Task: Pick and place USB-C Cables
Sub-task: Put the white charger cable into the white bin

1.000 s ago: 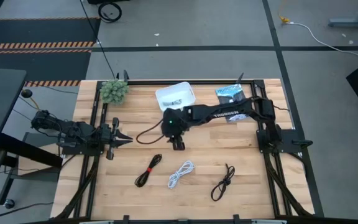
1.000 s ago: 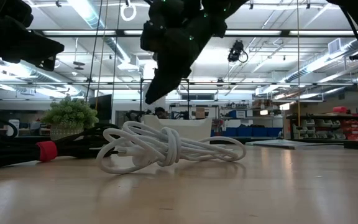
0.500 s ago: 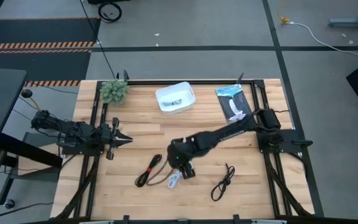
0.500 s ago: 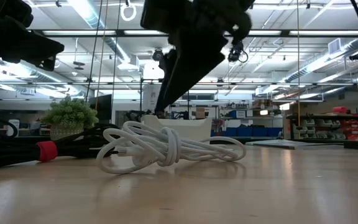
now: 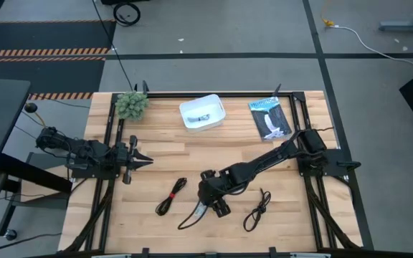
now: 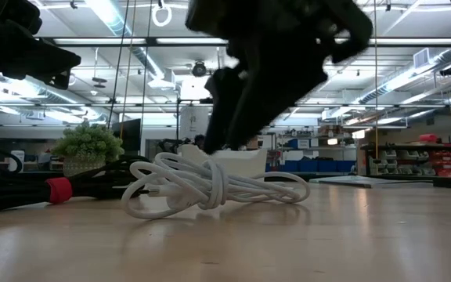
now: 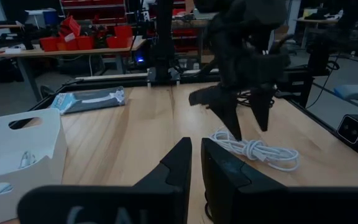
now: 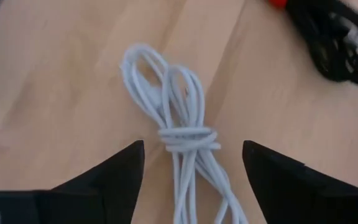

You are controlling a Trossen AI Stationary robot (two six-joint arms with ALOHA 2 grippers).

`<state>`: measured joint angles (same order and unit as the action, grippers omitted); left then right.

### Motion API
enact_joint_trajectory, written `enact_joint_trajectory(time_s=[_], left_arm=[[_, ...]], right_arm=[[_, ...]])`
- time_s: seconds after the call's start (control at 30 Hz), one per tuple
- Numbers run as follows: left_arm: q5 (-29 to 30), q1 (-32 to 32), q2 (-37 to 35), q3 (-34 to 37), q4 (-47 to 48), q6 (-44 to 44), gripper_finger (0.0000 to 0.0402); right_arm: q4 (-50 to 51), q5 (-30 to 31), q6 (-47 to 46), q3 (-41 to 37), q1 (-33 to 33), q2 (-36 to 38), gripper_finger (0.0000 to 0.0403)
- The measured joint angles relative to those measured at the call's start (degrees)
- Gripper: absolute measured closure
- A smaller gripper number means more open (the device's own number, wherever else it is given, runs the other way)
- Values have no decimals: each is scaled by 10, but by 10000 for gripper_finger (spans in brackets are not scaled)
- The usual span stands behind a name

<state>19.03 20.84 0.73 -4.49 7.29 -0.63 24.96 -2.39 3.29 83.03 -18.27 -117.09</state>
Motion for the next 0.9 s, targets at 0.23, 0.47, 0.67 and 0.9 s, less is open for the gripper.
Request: enact_joint_trajectory(time_s=[0.23,0.47,0.67,0.9], left_arm=[[0,0,0,0,0,0,358],[0,0,0,0,0,0,358],[0,0,0,0,0,0,358],[0,0,0,0,0,0,358]], right_arm=[[-73,15,3,-65,0,0,166],[-125,19,13,-98,0,0,250],[-126,23,16,-97,7,0,340],[-100,61,24,-97,37,37,380]])
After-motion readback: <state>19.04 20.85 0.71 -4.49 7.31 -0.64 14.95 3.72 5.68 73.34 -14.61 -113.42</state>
